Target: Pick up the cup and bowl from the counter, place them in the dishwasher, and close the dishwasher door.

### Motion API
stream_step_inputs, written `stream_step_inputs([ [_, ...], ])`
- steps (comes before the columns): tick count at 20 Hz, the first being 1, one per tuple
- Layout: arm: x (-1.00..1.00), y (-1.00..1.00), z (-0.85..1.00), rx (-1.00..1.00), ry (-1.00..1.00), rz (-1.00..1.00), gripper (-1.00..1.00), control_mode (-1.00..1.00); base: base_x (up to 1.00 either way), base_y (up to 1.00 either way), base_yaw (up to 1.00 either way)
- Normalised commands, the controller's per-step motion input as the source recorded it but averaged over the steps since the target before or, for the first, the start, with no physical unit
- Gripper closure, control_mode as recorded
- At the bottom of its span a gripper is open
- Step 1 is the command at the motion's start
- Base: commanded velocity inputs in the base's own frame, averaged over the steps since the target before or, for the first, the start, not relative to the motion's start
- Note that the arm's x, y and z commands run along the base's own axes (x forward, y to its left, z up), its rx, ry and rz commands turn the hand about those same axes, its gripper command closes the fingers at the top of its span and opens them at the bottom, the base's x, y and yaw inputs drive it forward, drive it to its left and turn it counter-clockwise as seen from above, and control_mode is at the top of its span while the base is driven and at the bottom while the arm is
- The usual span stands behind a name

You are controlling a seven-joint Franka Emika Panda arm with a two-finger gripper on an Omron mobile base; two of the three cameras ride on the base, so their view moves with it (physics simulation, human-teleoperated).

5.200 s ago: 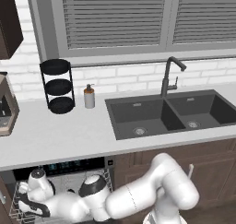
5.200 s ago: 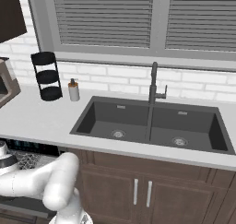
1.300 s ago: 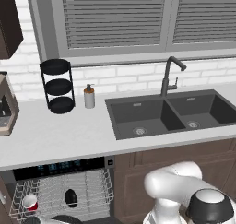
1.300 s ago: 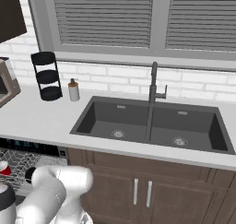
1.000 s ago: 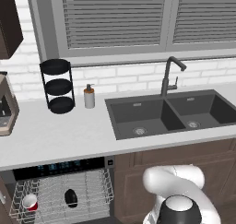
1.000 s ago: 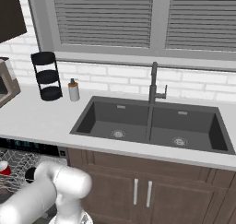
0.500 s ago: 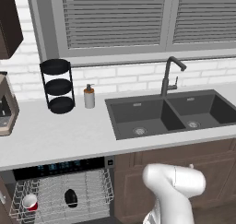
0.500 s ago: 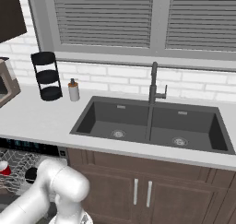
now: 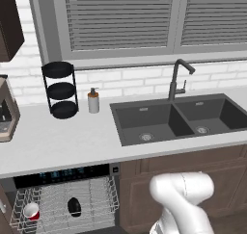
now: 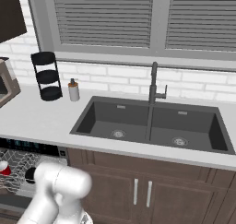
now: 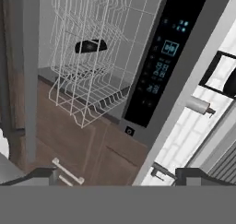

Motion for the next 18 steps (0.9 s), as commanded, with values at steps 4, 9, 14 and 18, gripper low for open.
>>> stream_step_inputs([
  [4, 0.41, -0.11, -0.48, 0.0, -0.06, 0.26, -1.0, -1.0, 0.0, 0.0, 0.0],
  [9, 0.1, 0.01, -0.41, 0.02, -0.24, 0.19, -1.0, -1.0, 0.0, 0.0, 0.0],
  [14, 0.2, 0.08, -0.26, 0.15, -0.31, 0.07, -1.0, -1.0, 0.0, 0.0, 0.0],
  [18, 0.0, 0.0, 0.04, 0.21, -0.15, 0.0, -1.0, -1.0, 0.0, 0.0, 0.0],
])
